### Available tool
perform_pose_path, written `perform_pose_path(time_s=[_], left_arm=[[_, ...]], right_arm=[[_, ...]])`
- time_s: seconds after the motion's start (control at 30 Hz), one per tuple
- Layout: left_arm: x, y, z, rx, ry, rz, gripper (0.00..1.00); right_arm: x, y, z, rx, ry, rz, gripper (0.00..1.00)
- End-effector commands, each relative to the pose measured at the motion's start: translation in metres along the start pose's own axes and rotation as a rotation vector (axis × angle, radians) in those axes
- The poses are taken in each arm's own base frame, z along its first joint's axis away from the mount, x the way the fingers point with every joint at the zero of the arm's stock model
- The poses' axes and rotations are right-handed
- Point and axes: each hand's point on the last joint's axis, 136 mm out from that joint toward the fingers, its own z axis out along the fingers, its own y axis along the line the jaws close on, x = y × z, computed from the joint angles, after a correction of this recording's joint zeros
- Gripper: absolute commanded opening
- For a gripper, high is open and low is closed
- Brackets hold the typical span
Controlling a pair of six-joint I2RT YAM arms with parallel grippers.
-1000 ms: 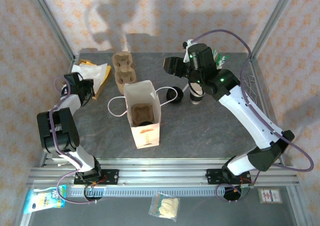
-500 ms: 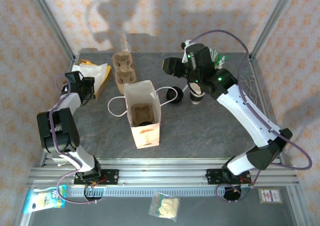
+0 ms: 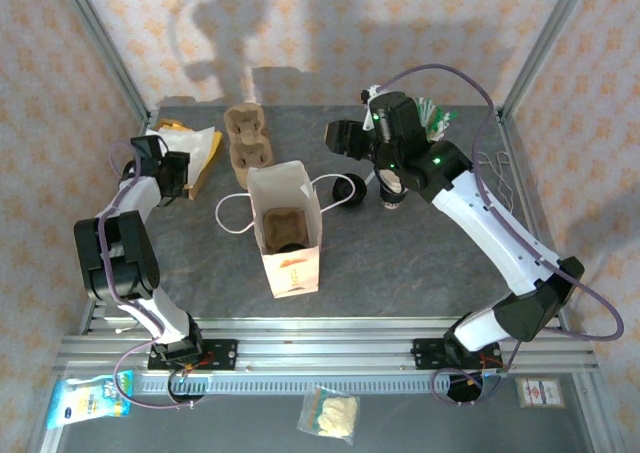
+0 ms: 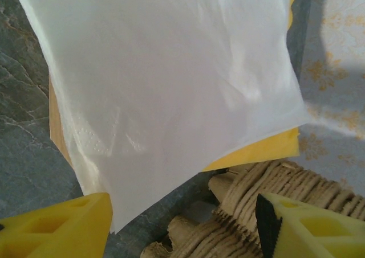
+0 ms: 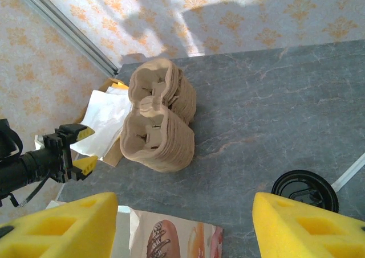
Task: Pack the takeout coffee
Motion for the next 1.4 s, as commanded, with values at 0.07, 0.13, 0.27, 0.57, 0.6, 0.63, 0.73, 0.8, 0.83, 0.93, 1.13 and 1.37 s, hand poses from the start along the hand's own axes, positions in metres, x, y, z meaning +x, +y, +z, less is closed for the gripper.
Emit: perform_pose_path(time_s=[0.07, 0.13, 0.27, 0.57, 0.6, 0.63, 0.73, 0.8, 0.83, 0.93, 1.13, 1.37], left_arm=[[0.004, 0.000, 0.010, -0.019, 0.008, 0.001, 0.69], [0.006, -0.003, 0.013, -0.004, 0.014, -0.005, 0.68], [0.008, -0.009, 0.014, 0.017, 0.020, -0.010, 0.60], [0.010, -0.010, 0.011, 0.023, 0.018, 0.002, 0.37], [0.010, -0.010, 0.011, 0.021, 0.018, 0.001, 0.35], [0.009, -0.009, 0.012, 0.019, 0.017, 0.002, 0.34], [0.010, -0.007, 0.013, 0.017, 0.018, 0.000, 0.29], [0.010, -0.006, 0.012, 0.015, 0.019, 0.001, 0.31], [0.010, -0.006, 0.012, 0.012, 0.019, 0.002, 0.34], [0.009, -0.013, 0.001, 0.026, 0.004, 0.011, 0.47], [0.010, -0.012, -0.018, 0.017, -0.014, 0.035, 0.61], [0.015, 0.007, -0.012, -0.029, -0.003, 0.036, 0.61]], right_arm=[[-0.007, -0.001, -0.005, -0.002, -0.031, 0.003, 0.63], [-0.007, -0.001, -0.004, -0.002, -0.030, 0.001, 0.63], [-0.006, -0.001, -0.004, -0.001, -0.027, 0.004, 0.63], [-0.007, 0.000, -0.003, -0.008, -0.026, 0.008, 0.63], [-0.006, 0.000, -0.003, -0.007, -0.025, 0.006, 0.63], [-0.007, 0.000, -0.004, -0.007, -0.027, 0.007, 0.63], [-0.007, -0.001, -0.004, -0.003, -0.028, 0.005, 0.63], [-0.006, -0.001, -0.004, -0.002, -0.026, 0.005, 0.63], [-0.006, -0.002, -0.004, -0.001, -0.026, 0.005, 0.63], [-0.006, -0.001, -0.004, -0.002, -0.026, 0.003, 0.63], [-0.007, 0.000, -0.004, -0.010, -0.032, 0.002, 0.63], [-0.008, 0.001, -0.005, -0.012, -0.035, 0.000, 0.63]])
